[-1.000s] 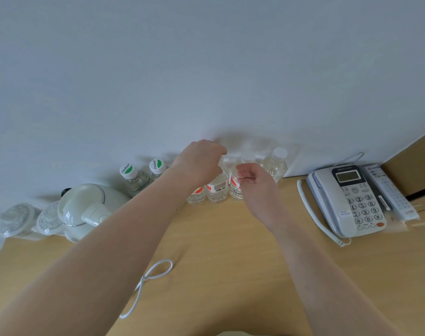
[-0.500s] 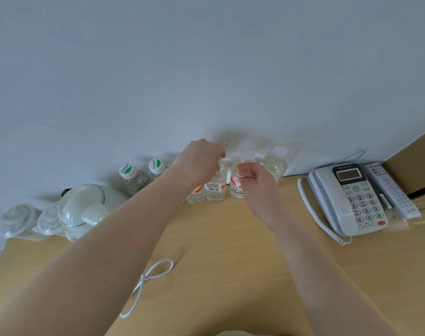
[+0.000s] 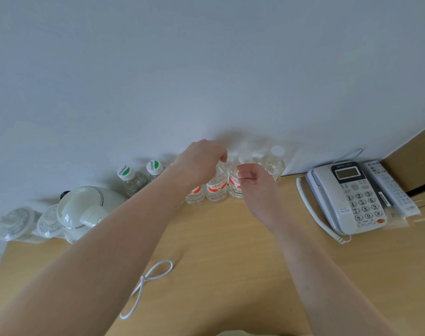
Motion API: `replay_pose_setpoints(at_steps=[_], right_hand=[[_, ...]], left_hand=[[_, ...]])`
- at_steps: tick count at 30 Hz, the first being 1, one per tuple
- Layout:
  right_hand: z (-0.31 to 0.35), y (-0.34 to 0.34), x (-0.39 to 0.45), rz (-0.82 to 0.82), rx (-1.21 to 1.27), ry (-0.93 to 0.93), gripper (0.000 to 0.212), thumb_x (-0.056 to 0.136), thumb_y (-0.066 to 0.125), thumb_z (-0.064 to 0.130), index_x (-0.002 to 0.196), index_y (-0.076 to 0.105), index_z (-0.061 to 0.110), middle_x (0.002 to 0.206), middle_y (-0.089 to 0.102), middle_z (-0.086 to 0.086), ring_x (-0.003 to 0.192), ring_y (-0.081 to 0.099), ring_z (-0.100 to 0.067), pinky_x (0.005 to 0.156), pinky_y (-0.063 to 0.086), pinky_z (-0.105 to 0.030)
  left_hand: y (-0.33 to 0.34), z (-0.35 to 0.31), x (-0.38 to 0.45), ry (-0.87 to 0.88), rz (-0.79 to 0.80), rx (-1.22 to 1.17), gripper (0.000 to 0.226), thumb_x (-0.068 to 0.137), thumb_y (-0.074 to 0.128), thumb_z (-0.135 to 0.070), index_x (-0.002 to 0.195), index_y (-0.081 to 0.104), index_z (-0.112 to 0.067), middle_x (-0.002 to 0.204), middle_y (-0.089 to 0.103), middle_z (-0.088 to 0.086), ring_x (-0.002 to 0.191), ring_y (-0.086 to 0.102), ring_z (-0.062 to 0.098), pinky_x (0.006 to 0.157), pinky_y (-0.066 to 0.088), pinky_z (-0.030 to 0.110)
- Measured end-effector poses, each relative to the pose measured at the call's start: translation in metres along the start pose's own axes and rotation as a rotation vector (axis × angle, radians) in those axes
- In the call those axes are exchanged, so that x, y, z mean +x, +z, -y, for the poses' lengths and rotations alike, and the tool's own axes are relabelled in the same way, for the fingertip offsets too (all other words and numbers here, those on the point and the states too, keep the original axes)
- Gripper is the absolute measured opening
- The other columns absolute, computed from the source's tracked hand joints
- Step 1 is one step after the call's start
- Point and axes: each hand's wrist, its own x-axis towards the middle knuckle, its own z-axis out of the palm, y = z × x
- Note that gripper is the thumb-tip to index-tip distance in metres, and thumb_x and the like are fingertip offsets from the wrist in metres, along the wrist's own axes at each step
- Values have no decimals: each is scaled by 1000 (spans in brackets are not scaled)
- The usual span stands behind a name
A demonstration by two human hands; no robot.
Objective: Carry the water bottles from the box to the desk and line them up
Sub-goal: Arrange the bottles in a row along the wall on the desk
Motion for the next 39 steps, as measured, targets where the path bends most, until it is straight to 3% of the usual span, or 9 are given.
replay_pose_setpoints(at_steps=[4,9,14,20,26,31,36,39], right_hand=[[2,1,0,0,-11,-1,41,97,43,4,131,59,21,128,62,9,114,58,-6,78,40,-8],[1,2,-1,4,-8,-1,42,96,42,3,129,59,21,128,62,7,116,58,-8,78,42,-12],[-3,-1,-1,-8,-11,-6,40,97,43,2,130,59,20,127,63,7,114,58,-7,84,44,-20],[-6,-1,3,-31,0,-2,42,96,44,2,130,60,20,124,63,8,112,59,-5,80,44,-15],[-6,-3,5,-29,5,2,45,94,41,0,130,60,19,124,64,9,115,60,-8,85,44,-22],[-10,-11,7,-36,-6,30,40,96,45,3,127,62,20,120,64,13,115,58,-7,83,42,-18],[-14,-22,8,-68,-16,56,38,97,46,4,126,61,22,116,62,16,112,58,-8,84,42,-22],[-15,-27,8,-88,-10,67,36,97,46,7,124,61,24,117,63,14,108,59,-7,74,42,-20]], left_hand=[[3,0,-1,-17,-1,-12,54,89,48,8,132,62,-24,127,58,2,112,58,27,80,45,33],[10,3,2,-16,-25,17,36,100,63,-15,135,60,-22,126,61,5,116,60,29,93,48,37],[12,8,7,6,-47,48,37,101,61,-15,137,62,-24,127,64,5,119,59,27,93,46,36],[9,11,9,33,-13,115,43,100,54,-6,137,64,-26,132,63,2,121,58,28,92,50,38],[6,6,9,23,-1,162,46,99,55,-4,139,61,-26,134,61,2,121,58,28,93,51,38],[3,-5,5,29,-42,234,39,96,58,-5,130,63,-24,127,62,2,111,63,29,78,46,34],[1,-26,9,105,-140,110,37,99,62,-34,135,59,-24,129,60,1,119,58,26,83,46,36],[2,-39,18,122,-137,7,46,99,61,-45,139,55,-23,136,59,0,122,58,25,91,47,37]])
